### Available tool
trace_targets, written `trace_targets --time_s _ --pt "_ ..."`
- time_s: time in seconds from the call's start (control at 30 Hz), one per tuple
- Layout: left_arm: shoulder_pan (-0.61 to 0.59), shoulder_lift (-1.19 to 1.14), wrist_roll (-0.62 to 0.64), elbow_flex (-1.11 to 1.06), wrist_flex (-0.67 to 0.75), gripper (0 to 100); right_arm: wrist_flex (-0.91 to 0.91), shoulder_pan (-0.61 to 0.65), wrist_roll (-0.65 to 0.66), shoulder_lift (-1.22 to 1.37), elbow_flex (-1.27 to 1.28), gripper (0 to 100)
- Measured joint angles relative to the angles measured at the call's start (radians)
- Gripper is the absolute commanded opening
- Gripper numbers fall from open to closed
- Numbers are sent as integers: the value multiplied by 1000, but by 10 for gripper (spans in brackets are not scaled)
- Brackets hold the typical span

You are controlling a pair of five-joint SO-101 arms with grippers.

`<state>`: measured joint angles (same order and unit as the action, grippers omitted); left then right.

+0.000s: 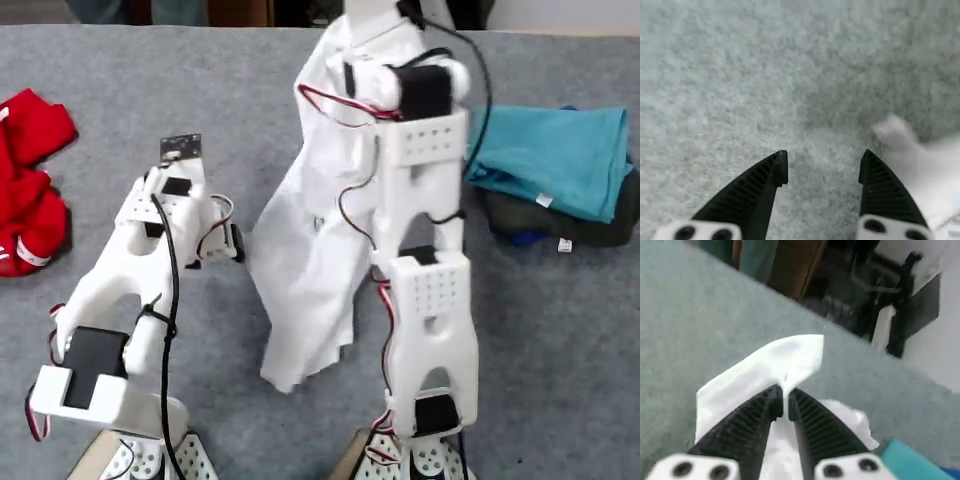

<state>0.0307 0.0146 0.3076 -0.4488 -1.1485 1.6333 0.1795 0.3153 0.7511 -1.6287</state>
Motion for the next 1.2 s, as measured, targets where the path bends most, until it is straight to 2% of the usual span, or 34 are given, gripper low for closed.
trace_targets --time_s 0.13,0.23,0.4,0.6,0.8,0.87,0.93,1.03,1.2 --pt "-64 0 3 51 -2 246 0 -40 -51 -103 -2 13" --pt "-66 0 -18 109 -48 246 -41 -89 -68 -101 -2 13" --pt "49 0 -52 230 -161 247 -170 -141 -69 6 -2 14" --pt "264 -18 -57 287 -175 248 -184 -204 -52 26 -2 14" --pt "463 -195 -26 288 -23 245 -184 -301 58 26 -2 13" --pt "494 -295 25 310 61 241 -184 -319 68 26 -2 13" --pt "500 -410 74 362 97 181 -184 -324 72 26 -2 13" --pt "491 -516 120 506 31 16 -195 -327 72 26 -2 13" --pt "408 -574 89 729 -183 30 -198 -327 72 26 -2 13"
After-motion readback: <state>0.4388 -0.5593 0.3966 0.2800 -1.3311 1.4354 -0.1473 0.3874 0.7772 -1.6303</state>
